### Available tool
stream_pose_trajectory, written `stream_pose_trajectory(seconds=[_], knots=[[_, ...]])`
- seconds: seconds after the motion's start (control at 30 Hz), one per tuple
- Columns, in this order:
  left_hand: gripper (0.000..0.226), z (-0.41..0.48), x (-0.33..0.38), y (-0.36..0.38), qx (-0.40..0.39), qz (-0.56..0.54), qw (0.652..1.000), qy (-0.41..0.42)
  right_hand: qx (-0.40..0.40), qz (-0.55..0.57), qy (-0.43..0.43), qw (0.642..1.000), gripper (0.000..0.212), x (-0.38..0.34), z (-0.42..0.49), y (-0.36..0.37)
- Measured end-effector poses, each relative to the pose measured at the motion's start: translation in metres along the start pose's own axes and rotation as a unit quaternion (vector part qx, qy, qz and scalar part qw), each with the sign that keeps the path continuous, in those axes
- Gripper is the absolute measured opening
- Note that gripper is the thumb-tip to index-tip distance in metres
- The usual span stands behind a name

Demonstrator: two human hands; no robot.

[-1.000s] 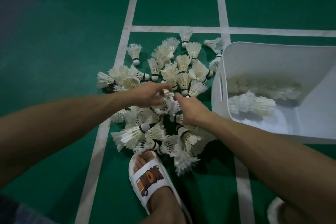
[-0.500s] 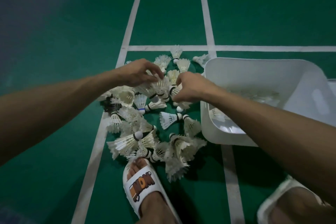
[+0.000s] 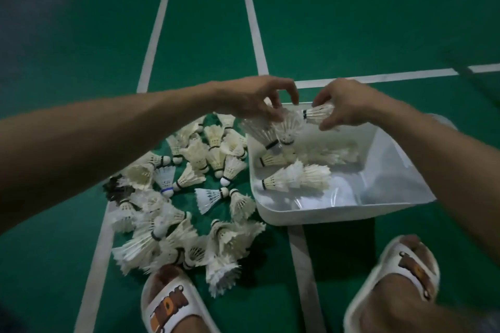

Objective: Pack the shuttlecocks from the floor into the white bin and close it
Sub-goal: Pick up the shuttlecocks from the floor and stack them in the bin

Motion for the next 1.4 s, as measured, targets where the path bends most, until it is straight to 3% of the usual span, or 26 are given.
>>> stream_pose_trajectory(seconds=[0.2, 0.33, 0.47, 0.73, 0.9, 1.03, 1.1, 1.2, 1.4], knots=[[0.052, 0.059, 0.022, 0.067, -0.098, 0.033, 0.994, -0.024, -0.087, -0.051, 0.060, 0.993, 0.044, 0.088, -0.011, 0.036], [0.072, 0.079, 0.005, 0.121, -0.203, 0.104, 0.971, -0.066, -0.140, -0.073, 0.078, 0.984, 0.050, 0.122, -0.016, 0.063], [0.085, 0.092, -0.005, 0.154, -0.255, 0.148, 0.952, -0.082, -0.173, -0.105, 0.082, 0.976, 0.045, 0.137, -0.012, 0.092], [0.091, 0.104, -0.028, 0.173, -0.281, 0.177, 0.936, -0.120, -0.145, -0.025, 0.100, 0.984, 0.043, 0.144, -0.002, 0.137], [0.087, 0.104, -0.031, 0.171, -0.279, 0.186, 0.935, -0.114, -0.164, 0.058, 0.077, 0.982, 0.073, 0.135, 0.006, 0.162], [0.086, 0.101, -0.035, 0.168, -0.276, 0.172, 0.938, -0.120, -0.168, 0.079, 0.083, 0.979, 0.079, 0.141, 0.007, 0.160], [0.086, 0.100, -0.037, 0.166, -0.274, 0.169, 0.939, -0.122, -0.173, 0.074, 0.102, 0.977, 0.073, 0.146, 0.004, 0.160], [0.086, 0.100, -0.036, 0.164, -0.268, 0.168, 0.941, -0.118, -0.181, 0.088, 0.121, 0.972, 0.024, 0.147, 0.002, 0.167], [0.086, 0.099, -0.036, 0.158, -0.246, 0.174, 0.947, -0.107, -0.167, 0.063, 0.108, 0.978, 0.031, 0.131, 0.010, 0.170]])
Point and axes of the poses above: each hand's wrist, its own z-axis towards the middle knuckle, its own y-axis out of the palm, x = y × z, the point moved 8 cm from there along z, towards the middle knuckle, and after that the axes turned 5 degrees about -y, right-handed, at the moved point
